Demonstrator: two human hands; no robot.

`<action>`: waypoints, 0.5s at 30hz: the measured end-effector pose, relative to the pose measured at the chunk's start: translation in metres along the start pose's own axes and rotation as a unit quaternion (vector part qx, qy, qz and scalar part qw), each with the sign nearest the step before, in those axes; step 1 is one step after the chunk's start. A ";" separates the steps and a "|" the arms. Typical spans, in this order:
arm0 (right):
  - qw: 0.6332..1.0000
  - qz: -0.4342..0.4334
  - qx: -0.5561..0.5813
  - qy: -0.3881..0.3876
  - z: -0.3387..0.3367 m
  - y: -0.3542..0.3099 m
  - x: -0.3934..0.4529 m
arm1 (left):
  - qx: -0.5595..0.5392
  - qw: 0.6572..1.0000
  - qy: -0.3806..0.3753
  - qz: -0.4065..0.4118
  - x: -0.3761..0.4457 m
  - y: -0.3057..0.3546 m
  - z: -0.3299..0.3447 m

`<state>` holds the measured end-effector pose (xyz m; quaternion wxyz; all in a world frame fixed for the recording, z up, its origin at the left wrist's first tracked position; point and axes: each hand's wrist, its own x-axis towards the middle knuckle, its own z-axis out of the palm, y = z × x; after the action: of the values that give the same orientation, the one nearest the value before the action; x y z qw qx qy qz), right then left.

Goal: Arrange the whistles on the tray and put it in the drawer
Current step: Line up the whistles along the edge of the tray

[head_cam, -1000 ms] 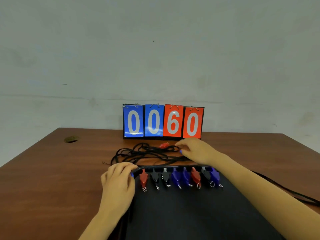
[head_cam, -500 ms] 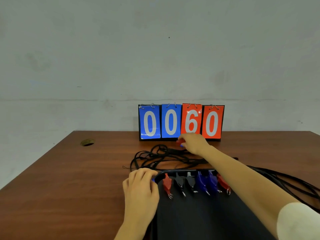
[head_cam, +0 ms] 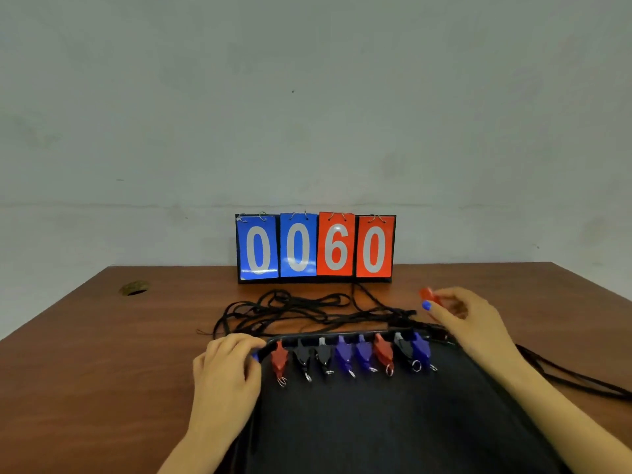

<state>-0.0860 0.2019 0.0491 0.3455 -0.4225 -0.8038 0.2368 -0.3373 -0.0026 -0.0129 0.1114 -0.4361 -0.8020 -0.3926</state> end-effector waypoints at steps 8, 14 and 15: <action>0.971 0.054 -0.211 -0.098 -0.013 0.035 -0.003 | 0.051 0.995 -0.002 0.091 -0.009 0.016 -0.002; 0.948 0.058 -0.272 -0.155 -0.005 0.036 -0.006 | 0.097 0.982 -0.019 0.161 -0.019 0.030 -0.004; 0.948 0.058 -0.272 -0.154 -0.005 0.035 -0.006 | 0.094 0.981 -0.021 0.169 -0.021 0.034 -0.004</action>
<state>-0.0618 0.2164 0.0266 0.0757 -0.5050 -0.8549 0.0913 -0.2990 -0.0078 -0.0034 0.1992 -0.5614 -0.7521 -0.2819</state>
